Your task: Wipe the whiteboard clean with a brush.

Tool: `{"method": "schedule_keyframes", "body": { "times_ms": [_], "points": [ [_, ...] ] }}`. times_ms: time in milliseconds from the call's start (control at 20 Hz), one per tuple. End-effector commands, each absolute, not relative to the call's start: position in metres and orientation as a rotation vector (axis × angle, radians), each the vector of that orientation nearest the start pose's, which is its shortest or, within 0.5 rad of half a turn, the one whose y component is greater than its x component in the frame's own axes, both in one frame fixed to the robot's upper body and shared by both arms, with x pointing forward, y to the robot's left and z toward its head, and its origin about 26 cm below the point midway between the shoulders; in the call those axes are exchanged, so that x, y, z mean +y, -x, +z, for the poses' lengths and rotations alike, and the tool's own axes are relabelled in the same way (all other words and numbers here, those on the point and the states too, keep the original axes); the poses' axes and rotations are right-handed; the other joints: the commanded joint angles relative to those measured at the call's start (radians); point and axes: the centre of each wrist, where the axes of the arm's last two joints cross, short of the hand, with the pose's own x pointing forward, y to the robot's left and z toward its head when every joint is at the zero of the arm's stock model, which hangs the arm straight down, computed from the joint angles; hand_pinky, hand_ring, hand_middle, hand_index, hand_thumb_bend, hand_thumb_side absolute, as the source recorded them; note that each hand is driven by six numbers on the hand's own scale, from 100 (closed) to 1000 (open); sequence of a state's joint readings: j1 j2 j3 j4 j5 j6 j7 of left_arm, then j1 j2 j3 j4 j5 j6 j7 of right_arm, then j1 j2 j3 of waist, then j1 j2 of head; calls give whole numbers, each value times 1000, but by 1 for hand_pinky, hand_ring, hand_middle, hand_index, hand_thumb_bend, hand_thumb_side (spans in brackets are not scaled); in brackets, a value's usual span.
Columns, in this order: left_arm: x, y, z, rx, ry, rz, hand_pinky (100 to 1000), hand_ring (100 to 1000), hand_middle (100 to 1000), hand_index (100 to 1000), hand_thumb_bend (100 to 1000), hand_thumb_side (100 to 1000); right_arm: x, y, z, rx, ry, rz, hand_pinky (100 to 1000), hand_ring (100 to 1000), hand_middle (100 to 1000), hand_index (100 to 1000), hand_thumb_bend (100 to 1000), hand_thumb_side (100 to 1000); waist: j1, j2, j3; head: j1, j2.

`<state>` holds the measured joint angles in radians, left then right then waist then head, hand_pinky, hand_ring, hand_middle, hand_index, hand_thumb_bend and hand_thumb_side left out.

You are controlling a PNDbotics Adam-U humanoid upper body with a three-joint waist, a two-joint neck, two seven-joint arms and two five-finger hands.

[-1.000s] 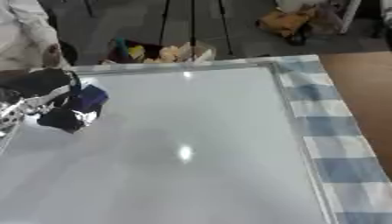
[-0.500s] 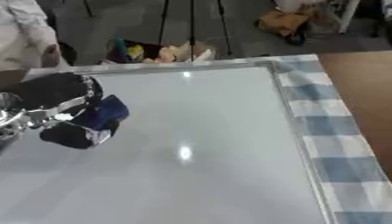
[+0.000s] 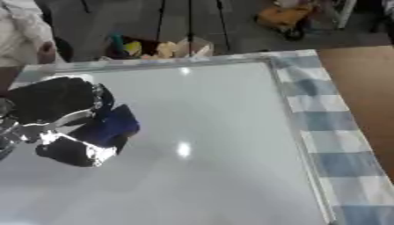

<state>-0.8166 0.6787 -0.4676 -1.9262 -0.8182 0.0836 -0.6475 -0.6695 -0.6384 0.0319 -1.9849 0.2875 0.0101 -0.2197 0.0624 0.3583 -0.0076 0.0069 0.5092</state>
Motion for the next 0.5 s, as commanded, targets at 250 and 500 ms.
{"method": "schedule_keyframes", "body": {
  "times_ms": [250, 500],
  "points": [
    [173, -303, 295, 2007, 1321, 2496, 287, 328, 165, 205, 100, 569, -259, -299, 341, 3183, -1020, -665, 825, 843, 757, 839, 100, 987, -1, -14, -4, -1, 7],
    [172, -305, 286, 1969, 1282, 2515, 291, 329, 166, 206, 100, 571, -259, -299, 341, 3183, -1017, -664, 825, 843, 758, 839, 100, 987, -2, -13, -7, -1, 6]
  ]
}}
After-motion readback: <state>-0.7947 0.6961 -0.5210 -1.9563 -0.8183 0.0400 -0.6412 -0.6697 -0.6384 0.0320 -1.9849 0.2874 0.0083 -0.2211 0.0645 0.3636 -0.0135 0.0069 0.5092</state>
